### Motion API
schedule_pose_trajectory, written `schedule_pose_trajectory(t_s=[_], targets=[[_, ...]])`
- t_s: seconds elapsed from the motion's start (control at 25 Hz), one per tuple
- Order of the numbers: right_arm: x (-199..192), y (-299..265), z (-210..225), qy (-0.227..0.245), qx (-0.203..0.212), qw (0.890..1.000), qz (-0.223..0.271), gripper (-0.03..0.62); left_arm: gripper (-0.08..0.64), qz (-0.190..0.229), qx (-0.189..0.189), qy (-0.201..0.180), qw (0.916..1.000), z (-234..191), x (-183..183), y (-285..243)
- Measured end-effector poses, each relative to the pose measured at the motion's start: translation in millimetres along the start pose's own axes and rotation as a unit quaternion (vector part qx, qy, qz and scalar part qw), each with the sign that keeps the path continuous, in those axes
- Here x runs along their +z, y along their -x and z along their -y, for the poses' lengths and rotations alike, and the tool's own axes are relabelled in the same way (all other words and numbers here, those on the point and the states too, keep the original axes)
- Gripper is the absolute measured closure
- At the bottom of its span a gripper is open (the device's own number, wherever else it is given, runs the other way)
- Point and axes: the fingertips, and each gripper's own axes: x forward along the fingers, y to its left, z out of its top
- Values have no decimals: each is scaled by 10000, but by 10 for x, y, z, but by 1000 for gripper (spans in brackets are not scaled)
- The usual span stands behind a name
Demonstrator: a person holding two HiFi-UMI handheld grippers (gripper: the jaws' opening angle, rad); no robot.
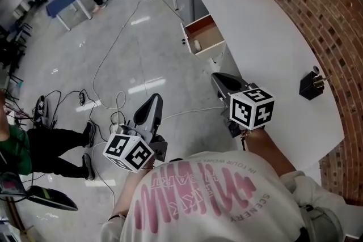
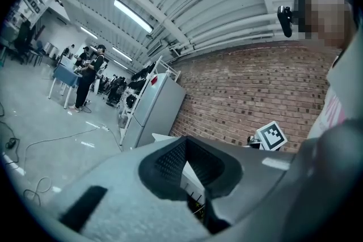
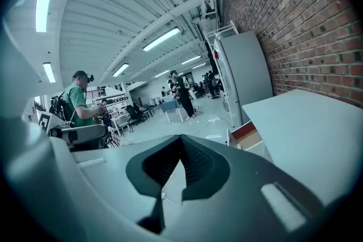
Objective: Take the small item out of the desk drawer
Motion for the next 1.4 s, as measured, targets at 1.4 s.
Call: schedule_pose_trajectory(t_s=[1.4], targets=[[-201, -616, 384, -409, -220, 9977, -493, 580, 555, -284, -211, 348, 9988, -560, -91, -697]])
